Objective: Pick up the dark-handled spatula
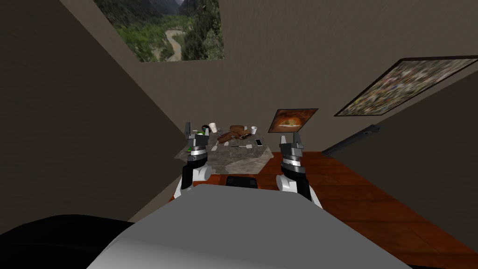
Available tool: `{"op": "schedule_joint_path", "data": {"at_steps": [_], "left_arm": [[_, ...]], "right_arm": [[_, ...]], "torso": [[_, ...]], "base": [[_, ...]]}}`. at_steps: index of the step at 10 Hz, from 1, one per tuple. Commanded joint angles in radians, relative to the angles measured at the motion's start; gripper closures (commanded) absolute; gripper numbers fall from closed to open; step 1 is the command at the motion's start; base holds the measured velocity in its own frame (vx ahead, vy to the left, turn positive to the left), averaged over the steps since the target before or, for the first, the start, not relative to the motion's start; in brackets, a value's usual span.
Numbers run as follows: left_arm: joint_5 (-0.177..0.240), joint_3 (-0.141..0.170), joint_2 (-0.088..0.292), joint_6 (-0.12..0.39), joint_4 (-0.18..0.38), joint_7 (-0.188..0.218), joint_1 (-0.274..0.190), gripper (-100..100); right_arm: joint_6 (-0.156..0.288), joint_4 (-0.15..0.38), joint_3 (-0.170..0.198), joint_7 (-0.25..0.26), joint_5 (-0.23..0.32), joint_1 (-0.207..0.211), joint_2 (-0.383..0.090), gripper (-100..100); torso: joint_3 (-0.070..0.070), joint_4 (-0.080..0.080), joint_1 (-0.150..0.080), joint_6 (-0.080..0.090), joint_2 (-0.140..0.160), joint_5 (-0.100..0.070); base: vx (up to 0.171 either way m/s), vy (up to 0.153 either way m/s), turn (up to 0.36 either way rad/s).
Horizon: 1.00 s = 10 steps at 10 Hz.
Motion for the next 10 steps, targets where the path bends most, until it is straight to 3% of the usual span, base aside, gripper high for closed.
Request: {"op": "schedule_joint_path", "data": {"at_steps": [1, 10], "left_arm": [[0.0, 0.0, 0.0, 0.0, 0.0, 0.0, 0.0, 0], [0.0, 0.0, 0.0, 0.0, 0.0, 0.0, 0.0, 0]], "right_arm": [[-0.001, 0.007, -0.001, 0.001, 0.004, -0.009, -0.04, -100], [-0.016, 0.079, 0.001, 0.007, 0.046, -0.087, -0.286, -100]], "torso": [[0.0, 0.0, 0.0, 0.0, 0.0, 0.0], [0.001, 0.0, 0.003, -0.001, 0.001, 0.001]], "base": [[-0.009, 0.012, 0.095], [-0.023, 0.032, 0.151]]}}
